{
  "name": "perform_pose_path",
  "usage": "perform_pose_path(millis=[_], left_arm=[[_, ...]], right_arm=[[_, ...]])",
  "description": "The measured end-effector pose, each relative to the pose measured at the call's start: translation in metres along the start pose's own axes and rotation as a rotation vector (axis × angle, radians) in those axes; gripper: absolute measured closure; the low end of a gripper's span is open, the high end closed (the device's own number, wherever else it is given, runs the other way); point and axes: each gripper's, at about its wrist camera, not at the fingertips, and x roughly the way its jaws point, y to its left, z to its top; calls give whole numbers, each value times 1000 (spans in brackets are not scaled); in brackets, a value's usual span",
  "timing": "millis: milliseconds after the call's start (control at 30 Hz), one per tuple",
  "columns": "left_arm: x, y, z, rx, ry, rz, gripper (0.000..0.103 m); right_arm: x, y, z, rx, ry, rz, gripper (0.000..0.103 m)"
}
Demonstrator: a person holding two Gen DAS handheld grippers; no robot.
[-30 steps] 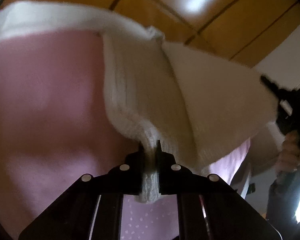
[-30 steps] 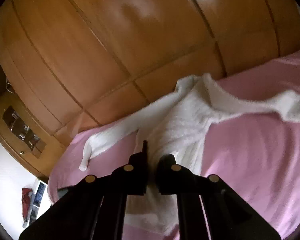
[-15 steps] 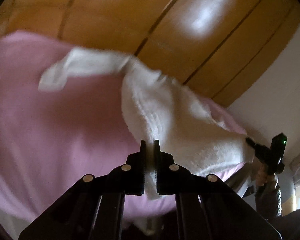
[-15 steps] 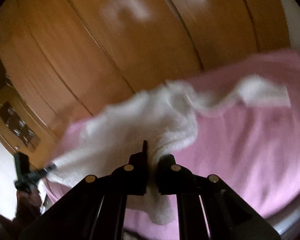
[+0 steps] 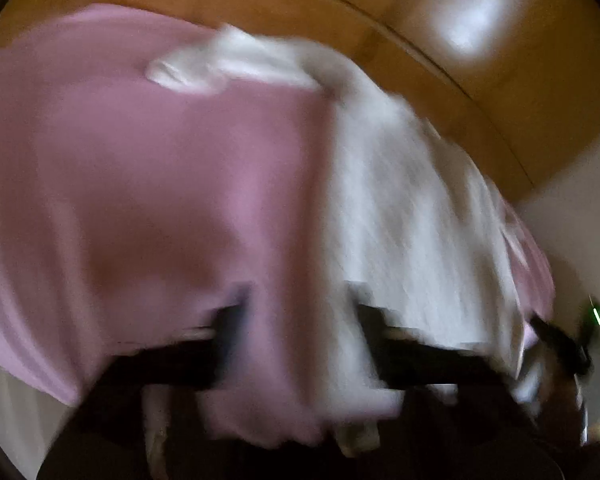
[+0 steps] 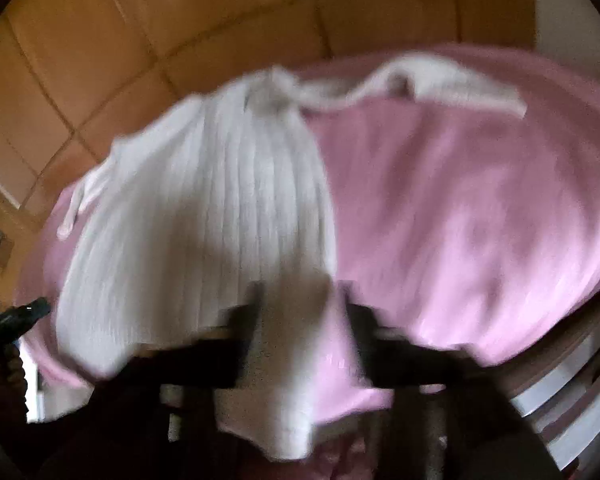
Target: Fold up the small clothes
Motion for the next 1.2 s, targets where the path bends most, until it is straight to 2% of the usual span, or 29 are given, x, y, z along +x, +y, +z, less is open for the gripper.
perform_pose_path(millis=[67, 133, 400, 433, 500, 533, 567, 700, 733, 767, 800, 833, 900, 933, 1033, 1133, 1200], left_arm=[[-1, 18, 24, -47, -58, 53, 35], [3, 33, 42, -112, -93, 102, 35], [26, 95, 114, -421, -163, 154, 35], [23, 95, 120, -405, -189, 175, 35], [24, 72, 124, -295, -222, 226, 33], [29, 55, 128, -191, -222, 263, 26], [35, 44, 130, -135, -219, 292, 21], [86, 20, 148, 6, -173, 417, 21], [99, 21, 153, 21, -175, 470, 26], [109, 25, 158, 24, -175, 490, 51], [116, 32, 164, 21, -158, 491, 66], [121, 39, 171, 10, -139, 489, 89], [111, 53, 186, -17, -154, 474, 92], [99, 60, 196, -20, -181, 506, 93], [63, 92, 222, -80, -217, 522, 94], [5, 134, 242, -128, -265, 629, 94], [-20, 159, 241, -186, -255, 635, 94]], right_arm=[[-1, 9, 10, -12, -31, 17, 47], [5, 24, 13, -17, -41, 53, 38], [77, 117, 12, -129, 50, 194, 37], [85, 129, 11, -150, 61, 206, 36], [97, 144, 8, -170, 80, 219, 36], [104, 149, 9, -172, 89, 225, 36], [112, 153, 10, -170, 99, 231, 36], [125, 164, 10, -172, 109, 234, 33], [127, 166, 10, -176, 109, 229, 32], [127, 167, 9, -177, 110, 227, 32], [128, 167, 9, -178, 112, 225, 32], [129, 167, 8, -177, 114, 223, 32], [130, 166, 7, -180, 112, 222, 31], [130, 167, 6, -181, 110, 221, 31], [133, 167, 6, -177, 107, 221, 28], [135, 168, 4, -183, 94, 215, 27], [135, 168, 3, -195, 92, 209, 27]])
